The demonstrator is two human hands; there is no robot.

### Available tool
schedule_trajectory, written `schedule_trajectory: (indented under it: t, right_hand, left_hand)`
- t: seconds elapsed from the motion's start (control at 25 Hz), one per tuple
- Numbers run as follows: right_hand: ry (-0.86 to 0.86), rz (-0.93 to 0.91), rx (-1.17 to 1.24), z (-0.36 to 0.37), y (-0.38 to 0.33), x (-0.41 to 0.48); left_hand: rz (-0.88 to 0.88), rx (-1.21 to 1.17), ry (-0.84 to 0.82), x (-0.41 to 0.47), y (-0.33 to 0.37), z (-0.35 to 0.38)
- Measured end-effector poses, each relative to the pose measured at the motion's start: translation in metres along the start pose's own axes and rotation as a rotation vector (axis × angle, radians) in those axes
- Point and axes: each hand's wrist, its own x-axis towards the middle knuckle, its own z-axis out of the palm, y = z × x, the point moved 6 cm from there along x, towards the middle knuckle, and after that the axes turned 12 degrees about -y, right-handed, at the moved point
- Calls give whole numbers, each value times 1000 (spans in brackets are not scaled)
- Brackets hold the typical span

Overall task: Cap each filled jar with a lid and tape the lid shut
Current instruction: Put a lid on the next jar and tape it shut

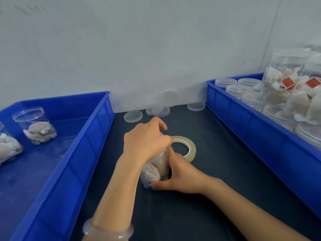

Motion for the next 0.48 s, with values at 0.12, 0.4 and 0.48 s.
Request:
schedule_trajectory:
  t: [0.12,0.4,0.48]
  right_hand:
    - [26,-4,28,0,-1,0]
    - [307,-104,289,-49,-13,-21]
    - [539,-192,306,-81,-24,-40]
  left_hand:
    - [28,-89,72,5,-8,-6]
    - [4,-1105,-12,0,-77,46]
    - [-16,-892,-43,4,-81,63]
